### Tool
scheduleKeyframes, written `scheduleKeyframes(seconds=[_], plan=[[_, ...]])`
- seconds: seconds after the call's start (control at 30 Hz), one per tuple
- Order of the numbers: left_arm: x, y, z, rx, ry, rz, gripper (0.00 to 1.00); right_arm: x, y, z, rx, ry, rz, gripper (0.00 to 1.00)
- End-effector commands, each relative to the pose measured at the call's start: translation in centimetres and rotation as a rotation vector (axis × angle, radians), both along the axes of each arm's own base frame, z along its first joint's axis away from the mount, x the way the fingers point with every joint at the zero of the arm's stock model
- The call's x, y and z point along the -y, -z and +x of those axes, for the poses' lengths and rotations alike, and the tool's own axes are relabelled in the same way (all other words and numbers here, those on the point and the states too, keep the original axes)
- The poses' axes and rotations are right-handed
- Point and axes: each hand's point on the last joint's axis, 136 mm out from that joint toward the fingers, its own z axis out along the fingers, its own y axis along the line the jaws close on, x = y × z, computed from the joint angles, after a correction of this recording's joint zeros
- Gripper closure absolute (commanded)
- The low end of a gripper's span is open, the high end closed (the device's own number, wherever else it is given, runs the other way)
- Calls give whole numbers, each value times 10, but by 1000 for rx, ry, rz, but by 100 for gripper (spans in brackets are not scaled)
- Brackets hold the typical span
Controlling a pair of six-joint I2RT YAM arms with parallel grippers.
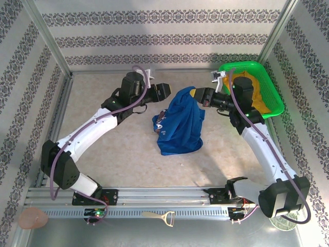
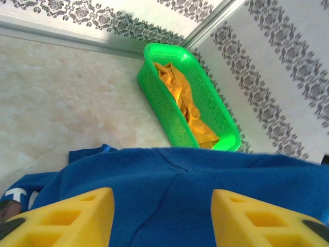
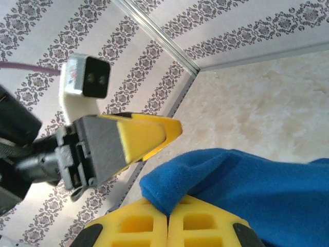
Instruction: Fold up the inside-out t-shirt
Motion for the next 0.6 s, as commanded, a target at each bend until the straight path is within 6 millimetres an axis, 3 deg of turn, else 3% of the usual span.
scheduleKeyframes(seconds=[0.0, 0.23, 0.43, 0.57], plan=[[2, 17, -13, 44, 34, 139, 53, 2, -5, -3, 26, -14, 19, 100], [33, 18, -26, 125, 134, 146, 51, 5, 6, -2, -1, 5, 12, 100], [44, 6, -39, 199, 165, 166, 47, 7, 9, 2, -8, 18, 6, 100], [47, 12, -34, 197, 156, 170, 46, 6, 10, 3, -9, 17, 5, 100]])
